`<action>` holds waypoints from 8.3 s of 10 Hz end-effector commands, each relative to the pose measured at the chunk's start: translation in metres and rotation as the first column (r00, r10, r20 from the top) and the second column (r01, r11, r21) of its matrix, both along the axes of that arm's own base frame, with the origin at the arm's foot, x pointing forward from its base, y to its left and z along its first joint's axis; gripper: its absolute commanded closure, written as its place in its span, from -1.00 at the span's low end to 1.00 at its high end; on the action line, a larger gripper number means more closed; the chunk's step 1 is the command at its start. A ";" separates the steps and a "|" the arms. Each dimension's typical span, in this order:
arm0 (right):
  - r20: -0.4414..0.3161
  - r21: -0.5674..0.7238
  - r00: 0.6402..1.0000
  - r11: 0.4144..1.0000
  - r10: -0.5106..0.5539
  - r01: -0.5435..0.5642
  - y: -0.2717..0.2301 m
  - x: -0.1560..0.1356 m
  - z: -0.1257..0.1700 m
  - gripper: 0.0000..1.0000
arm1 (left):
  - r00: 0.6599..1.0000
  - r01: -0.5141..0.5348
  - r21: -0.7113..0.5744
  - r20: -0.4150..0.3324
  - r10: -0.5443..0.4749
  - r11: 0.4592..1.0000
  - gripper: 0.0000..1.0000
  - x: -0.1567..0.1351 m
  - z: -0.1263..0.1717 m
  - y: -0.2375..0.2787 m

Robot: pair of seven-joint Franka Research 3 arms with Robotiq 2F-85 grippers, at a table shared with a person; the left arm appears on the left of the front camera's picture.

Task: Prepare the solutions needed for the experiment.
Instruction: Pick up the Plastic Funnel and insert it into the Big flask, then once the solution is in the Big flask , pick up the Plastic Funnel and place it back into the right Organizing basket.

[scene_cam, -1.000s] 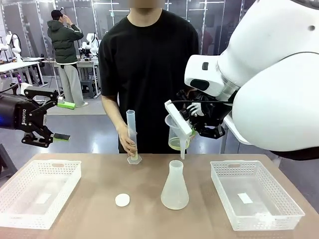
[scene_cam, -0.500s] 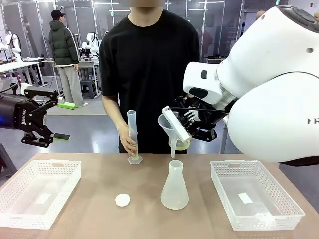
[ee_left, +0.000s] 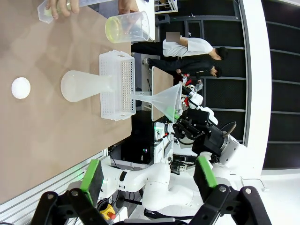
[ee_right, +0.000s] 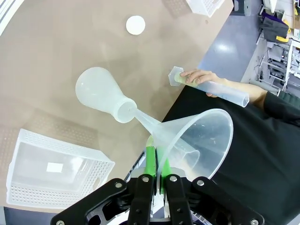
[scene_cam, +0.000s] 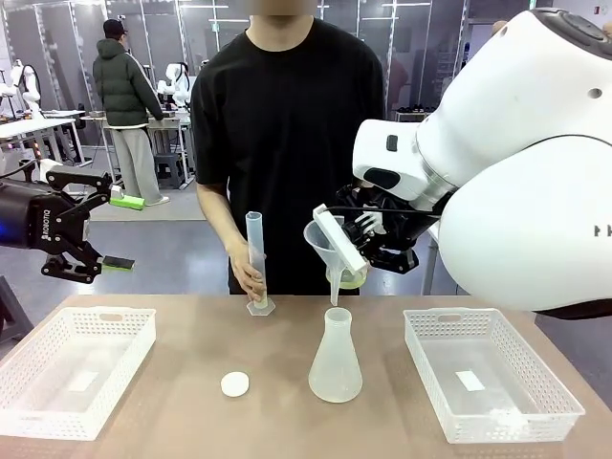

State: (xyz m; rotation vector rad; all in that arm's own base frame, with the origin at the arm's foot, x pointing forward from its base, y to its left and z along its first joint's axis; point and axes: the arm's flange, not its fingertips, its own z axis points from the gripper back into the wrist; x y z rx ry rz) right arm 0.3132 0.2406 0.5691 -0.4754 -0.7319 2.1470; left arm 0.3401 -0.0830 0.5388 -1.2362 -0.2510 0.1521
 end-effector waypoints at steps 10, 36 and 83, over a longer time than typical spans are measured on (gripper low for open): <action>-0.033 -0.043 0.999 0.999 -0.035 0.033 0.004 0.045 -0.044 0.94 | 1.000 -0.001 -0.028 -0.005 0.001 1.000 -1.00 -0.001 0.001 -0.004; -0.170 -0.032 0.983 0.998 -0.064 0.059 0.007 0.061 -0.094 0.07 | 1.000 -0.001 -0.028 -0.005 0.001 1.000 -1.00 -0.001 0.001 -0.004; -0.725 -0.490 -0.516 0.186 0.456 0.852 -0.272 0.054 -0.084 0.07 | 1.000 -0.001 -0.028 -0.005 0.001 1.000 -1.00 -0.001 0.001 -0.004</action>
